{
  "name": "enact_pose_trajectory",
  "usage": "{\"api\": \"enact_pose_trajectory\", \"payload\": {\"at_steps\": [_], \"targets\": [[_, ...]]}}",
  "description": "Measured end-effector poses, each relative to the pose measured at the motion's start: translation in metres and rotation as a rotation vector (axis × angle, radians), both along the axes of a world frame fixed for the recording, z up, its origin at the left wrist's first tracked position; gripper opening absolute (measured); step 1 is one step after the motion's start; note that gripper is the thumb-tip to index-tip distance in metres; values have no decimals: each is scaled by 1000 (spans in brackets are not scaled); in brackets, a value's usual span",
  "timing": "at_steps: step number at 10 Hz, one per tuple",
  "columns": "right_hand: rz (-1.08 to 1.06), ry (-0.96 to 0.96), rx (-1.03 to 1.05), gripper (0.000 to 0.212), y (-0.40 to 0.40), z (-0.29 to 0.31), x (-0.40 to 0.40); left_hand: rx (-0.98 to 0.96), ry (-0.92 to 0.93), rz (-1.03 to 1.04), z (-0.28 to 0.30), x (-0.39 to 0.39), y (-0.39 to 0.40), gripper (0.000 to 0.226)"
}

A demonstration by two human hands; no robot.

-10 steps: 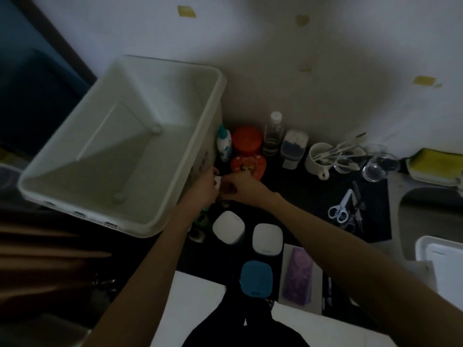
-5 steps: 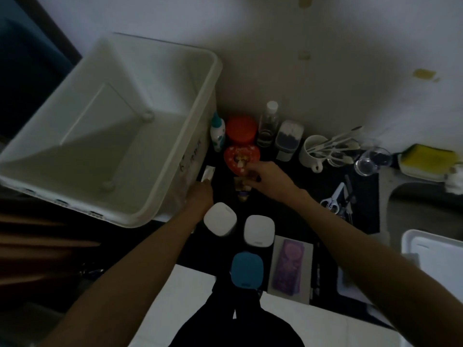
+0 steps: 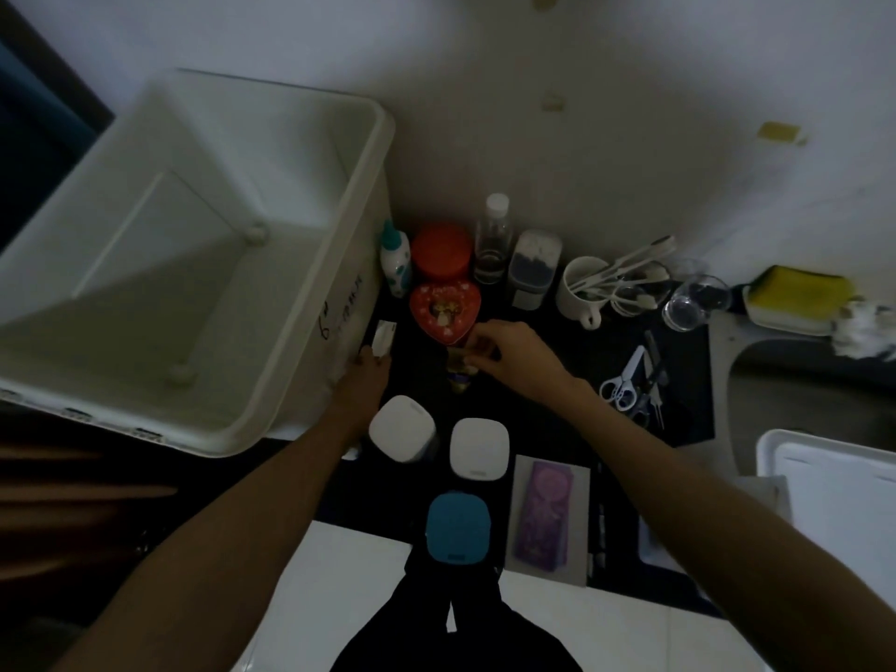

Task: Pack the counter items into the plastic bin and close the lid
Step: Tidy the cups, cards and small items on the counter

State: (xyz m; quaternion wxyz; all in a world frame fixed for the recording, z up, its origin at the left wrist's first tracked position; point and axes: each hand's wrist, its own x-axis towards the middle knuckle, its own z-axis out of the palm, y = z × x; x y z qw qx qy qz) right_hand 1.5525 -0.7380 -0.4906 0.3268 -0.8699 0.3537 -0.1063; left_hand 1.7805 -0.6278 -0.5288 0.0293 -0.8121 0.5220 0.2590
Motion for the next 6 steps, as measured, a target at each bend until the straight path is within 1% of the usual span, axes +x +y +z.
{"api": "enact_pose_trajectory", "payload": {"at_steps": [1,2,3,4,5,6], "targets": [[-16,-9,2,19,1,-2,-1,-13,-25,-28,6,3,0,54],[-28,0,9,19,2,-3,-1,17,-92,-160,-3,10,-7,58],[-32,-2,14,18,3,-5,-2,-7,-96,-161,-2,14,-9,69],[-49,6,16,18,4,-4,-3,-39,-53,-133,-6,17,-11,78],[-45,10,21,17,6,-4,-6,-41,-15,-139,-5,17,-11,76],[-38,28,8,17,6,-4,-11,-19,-49,-240,-6,23,-13,79]]}}
